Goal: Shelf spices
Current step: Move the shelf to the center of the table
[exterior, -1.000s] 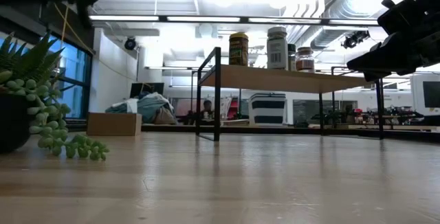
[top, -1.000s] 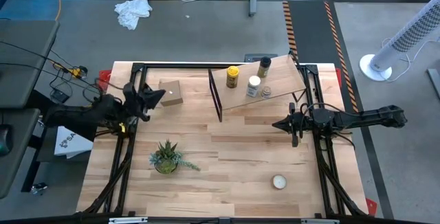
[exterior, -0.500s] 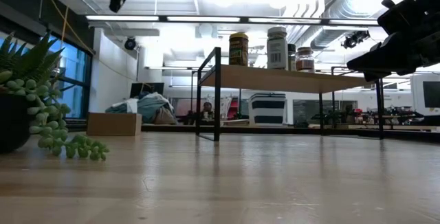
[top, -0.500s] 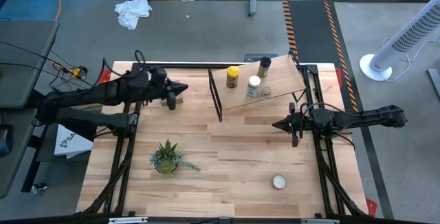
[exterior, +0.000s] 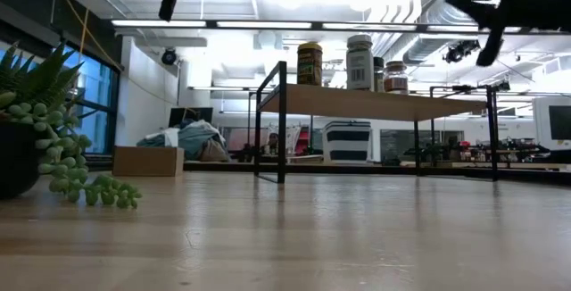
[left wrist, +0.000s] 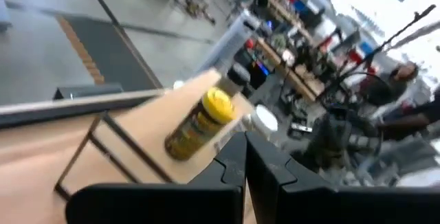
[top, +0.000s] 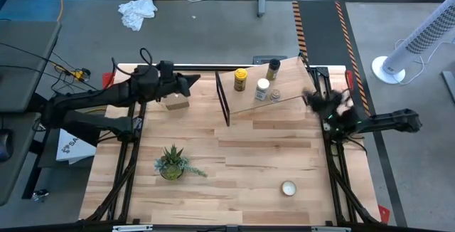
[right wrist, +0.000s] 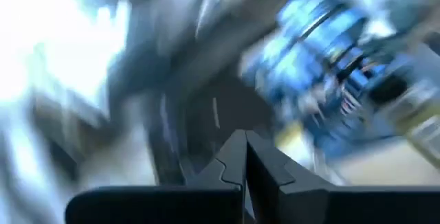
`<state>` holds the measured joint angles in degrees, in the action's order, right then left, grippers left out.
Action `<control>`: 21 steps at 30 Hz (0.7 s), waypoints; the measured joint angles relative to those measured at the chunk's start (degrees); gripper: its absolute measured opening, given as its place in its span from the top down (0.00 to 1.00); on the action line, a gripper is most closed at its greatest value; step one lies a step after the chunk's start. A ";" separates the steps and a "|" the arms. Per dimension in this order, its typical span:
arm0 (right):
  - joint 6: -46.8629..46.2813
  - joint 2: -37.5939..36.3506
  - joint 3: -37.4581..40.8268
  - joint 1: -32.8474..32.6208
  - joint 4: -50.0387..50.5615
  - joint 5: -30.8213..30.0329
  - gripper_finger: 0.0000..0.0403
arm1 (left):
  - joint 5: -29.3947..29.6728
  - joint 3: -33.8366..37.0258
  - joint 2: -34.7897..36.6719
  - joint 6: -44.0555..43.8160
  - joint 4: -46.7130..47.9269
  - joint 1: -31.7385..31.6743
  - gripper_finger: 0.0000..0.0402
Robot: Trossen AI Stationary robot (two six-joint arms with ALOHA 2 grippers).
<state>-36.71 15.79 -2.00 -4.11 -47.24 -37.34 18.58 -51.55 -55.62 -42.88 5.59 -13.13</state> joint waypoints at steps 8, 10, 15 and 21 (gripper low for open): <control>-2.27 0.43 -12.14 5.25 -7.89 -2.63 1.00 | 0.32 -0.02 -3.13 1.47 -2.96 -5.15 1.00; 0.96 1.93 -17.25 6.41 -6.11 0.29 1.00 | -3.07 -0.02 -4.43 1.47 -2.89 -6.96 1.00; 14.07 8.63 -32.16 8.48 14.24 4.89 1.00 | -12.48 -0.02 -7.35 5.77 -2.83 -11.11 1.00; 15.59 21.04 -54.24 12.88 68.19 -22.09 1.00 | -13.83 0.00 -6.94 11.90 0.58 -17.11 1.00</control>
<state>-21.13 36.83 -56.24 8.77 20.94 -59.43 4.75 -51.55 -62.56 -30.98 6.17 -30.24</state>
